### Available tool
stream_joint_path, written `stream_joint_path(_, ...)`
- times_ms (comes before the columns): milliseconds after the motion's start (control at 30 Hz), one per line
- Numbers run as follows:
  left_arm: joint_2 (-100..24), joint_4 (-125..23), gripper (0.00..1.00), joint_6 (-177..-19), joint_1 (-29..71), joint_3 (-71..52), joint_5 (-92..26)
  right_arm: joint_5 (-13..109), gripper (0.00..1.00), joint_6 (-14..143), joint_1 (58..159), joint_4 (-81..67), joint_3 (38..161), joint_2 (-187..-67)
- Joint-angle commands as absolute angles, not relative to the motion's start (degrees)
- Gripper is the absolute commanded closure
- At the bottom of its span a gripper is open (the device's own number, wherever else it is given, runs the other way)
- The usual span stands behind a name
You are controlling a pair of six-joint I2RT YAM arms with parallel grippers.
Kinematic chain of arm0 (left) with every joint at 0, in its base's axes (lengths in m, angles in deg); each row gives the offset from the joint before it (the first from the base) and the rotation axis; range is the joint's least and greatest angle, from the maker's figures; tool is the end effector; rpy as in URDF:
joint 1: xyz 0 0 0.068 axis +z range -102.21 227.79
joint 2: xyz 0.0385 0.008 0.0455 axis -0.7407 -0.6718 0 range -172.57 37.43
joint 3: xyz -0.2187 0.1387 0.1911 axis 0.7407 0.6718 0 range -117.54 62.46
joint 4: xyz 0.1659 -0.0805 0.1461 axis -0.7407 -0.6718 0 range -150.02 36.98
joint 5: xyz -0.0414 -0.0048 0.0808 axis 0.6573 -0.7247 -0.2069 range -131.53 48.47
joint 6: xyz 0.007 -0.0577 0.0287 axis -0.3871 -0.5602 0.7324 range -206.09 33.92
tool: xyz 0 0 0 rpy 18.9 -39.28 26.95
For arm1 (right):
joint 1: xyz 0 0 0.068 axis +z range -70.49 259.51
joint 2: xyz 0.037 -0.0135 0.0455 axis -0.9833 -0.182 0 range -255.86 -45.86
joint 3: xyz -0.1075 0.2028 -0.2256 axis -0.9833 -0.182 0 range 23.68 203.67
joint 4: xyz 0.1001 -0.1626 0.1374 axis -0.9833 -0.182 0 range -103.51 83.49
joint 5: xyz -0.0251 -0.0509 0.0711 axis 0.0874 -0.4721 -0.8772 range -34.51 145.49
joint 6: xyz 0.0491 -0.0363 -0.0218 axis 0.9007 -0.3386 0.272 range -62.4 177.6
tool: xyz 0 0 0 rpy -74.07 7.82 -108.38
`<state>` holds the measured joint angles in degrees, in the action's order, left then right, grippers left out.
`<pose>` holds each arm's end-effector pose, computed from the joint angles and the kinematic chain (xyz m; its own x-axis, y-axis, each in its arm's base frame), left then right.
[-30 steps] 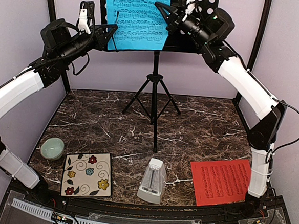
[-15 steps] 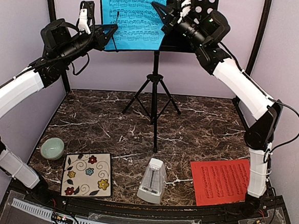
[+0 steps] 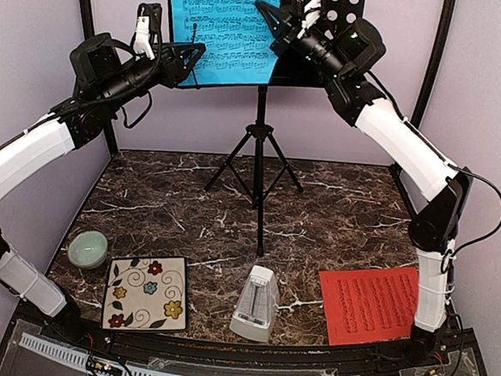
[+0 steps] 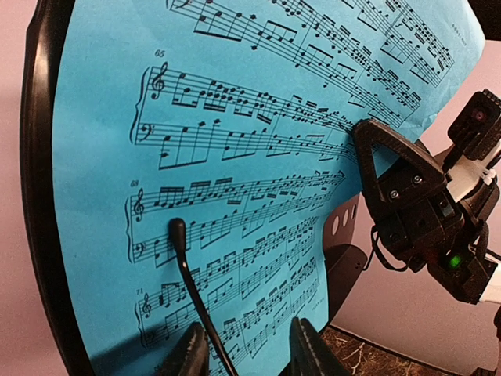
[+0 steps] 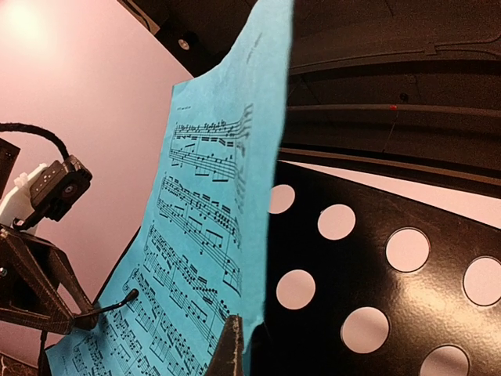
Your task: Set up the instrument practice props
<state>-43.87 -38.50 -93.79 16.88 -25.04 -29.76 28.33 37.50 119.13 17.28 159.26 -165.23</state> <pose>0.2496 -0.1615 0.5511 0.2116 -0.2797 -0.9365 0.7014 0.7108 -0.0538 0.3372 0.3091 0.5821 0.7525 0.2261 -0.6186 -0.6157 0.5750 -0.5388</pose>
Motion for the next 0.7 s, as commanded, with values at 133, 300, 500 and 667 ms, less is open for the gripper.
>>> stream_joint_path(133,-39.8,-36.6,0.47,-91.5,15.5,-22.6,-31.3,29.9,0.93,37.8,119.4,22.2,158.7,-166.1)
stream_joint_path(300,-36.9,-36.2,0.36,-90.3,15.1,-20.1,-34.5,31.5,0.80,38.2,119.4,23.3,158.0,-165.7)
stream_joint_path(500,-33.4,-39.3,0.21,-87.7,15.1,-18.1,-38.0,32.4,0.77,38.5,119.2,23.9,157.5,-165.2)
stream_joint_path(667,-35.0,-54.1,0.01,-86.4,18.7,-25.2,-39.4,33.3,0.71,38.5,119.2,24.2,156.9,-165.0)
